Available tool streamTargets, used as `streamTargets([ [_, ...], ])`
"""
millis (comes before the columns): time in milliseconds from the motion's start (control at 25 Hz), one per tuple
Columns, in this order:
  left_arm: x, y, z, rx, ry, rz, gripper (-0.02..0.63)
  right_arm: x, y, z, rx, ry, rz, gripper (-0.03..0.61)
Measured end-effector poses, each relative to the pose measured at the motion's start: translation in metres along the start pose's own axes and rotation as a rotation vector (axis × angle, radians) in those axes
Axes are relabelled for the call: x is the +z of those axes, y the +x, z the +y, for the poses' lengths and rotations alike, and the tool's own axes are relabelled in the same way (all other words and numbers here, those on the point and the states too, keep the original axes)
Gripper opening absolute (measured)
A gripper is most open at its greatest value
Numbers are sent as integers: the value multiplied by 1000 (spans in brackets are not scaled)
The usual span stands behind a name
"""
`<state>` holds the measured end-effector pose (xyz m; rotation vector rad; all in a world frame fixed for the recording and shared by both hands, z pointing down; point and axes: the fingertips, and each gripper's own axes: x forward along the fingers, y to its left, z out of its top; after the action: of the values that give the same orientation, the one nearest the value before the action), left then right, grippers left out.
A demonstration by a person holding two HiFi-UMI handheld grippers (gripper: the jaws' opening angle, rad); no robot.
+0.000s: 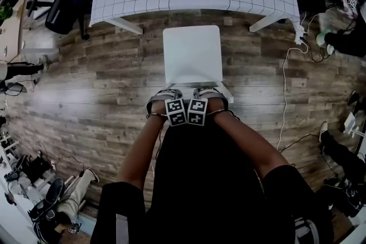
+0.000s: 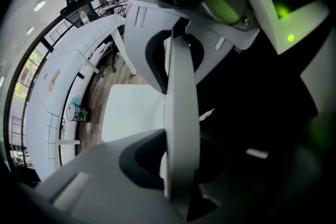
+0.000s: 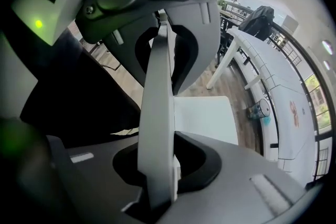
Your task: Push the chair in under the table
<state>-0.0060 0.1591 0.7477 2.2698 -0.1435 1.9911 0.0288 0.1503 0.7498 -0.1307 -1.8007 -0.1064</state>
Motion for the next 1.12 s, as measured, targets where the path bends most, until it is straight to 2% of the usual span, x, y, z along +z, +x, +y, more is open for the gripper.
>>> streamTargets([
  [200,3,1,30,16,5,2,81,-4,1,-29,-2,7,-3,77],
  [400,6,-2,59,19,-36,-8,81,-6,-2,-59,17,6,-5,78],
  [720,-1,-8,117,28,-28,-15,81,3,-3,-116,17,22,-1,78],
  [880,9,-6,147,3,37,-36,81,-7,-5,-146,21,57,28,78],
  [1120,-1,-9,193,12,43,-39,81,2,-1,-192,16,57,24,81],
])
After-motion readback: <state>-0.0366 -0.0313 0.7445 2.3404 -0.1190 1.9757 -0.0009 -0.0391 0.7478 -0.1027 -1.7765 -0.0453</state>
